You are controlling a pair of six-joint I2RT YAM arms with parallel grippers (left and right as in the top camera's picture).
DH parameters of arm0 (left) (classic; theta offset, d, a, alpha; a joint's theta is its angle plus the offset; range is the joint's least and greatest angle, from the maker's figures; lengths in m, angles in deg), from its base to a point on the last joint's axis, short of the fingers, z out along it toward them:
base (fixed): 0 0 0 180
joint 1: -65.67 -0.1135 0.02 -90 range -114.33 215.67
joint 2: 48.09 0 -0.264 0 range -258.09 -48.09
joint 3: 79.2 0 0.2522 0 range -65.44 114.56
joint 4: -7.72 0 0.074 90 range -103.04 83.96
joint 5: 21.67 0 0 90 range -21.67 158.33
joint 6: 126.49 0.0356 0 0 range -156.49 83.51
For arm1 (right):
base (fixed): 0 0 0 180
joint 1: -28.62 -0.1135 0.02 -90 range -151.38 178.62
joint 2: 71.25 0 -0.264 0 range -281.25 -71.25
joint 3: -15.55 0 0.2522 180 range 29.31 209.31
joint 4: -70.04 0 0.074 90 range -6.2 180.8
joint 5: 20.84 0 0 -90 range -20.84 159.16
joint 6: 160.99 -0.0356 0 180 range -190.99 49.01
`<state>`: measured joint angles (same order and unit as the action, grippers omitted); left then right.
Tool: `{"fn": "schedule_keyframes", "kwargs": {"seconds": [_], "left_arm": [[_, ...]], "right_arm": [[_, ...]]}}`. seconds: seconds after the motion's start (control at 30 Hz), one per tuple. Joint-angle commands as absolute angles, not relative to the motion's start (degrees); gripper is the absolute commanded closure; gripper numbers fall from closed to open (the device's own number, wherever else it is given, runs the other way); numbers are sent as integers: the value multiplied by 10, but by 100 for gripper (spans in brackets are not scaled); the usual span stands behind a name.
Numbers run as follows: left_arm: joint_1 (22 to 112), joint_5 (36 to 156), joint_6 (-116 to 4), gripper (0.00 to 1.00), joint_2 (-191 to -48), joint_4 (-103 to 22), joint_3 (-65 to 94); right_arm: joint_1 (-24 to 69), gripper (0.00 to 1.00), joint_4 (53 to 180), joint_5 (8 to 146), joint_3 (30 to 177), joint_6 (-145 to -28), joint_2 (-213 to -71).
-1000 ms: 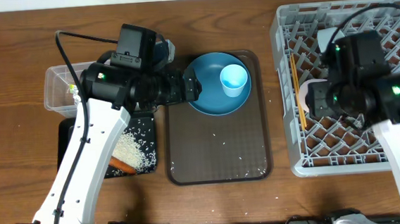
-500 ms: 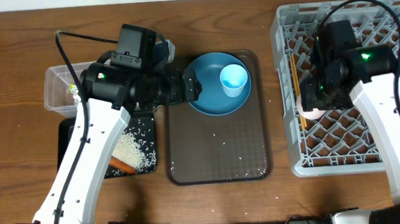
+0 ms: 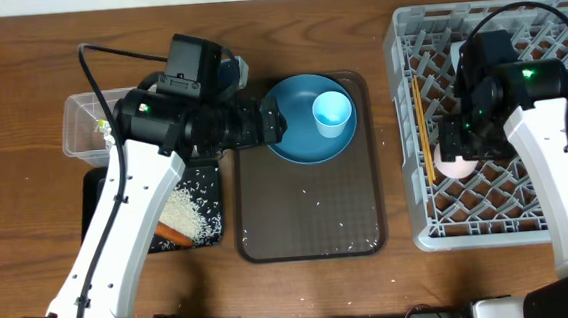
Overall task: Sort waste into correct bins and load items into the dishwasher rack
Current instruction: 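Carry the pink cup with the right gripper into the dish rack, then lower the pink cup into the rack and open the right gripper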
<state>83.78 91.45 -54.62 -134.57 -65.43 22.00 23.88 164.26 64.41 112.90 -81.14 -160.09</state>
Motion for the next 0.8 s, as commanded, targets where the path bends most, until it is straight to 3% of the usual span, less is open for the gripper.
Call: {"fn": "schedule_keyframes", "kwargs": {"seconds": [0.0, 0.77], "left_arm": [[836, 905, -543, 2, -1348, -656, 218], [836, 905, -543, 2, -1348, -656, 218]], "right_arm": [[249, 52, 1644, 638, 1139, -816, -1604], [249, 53, 1583, 638, 1139, -797, -1604]]}}
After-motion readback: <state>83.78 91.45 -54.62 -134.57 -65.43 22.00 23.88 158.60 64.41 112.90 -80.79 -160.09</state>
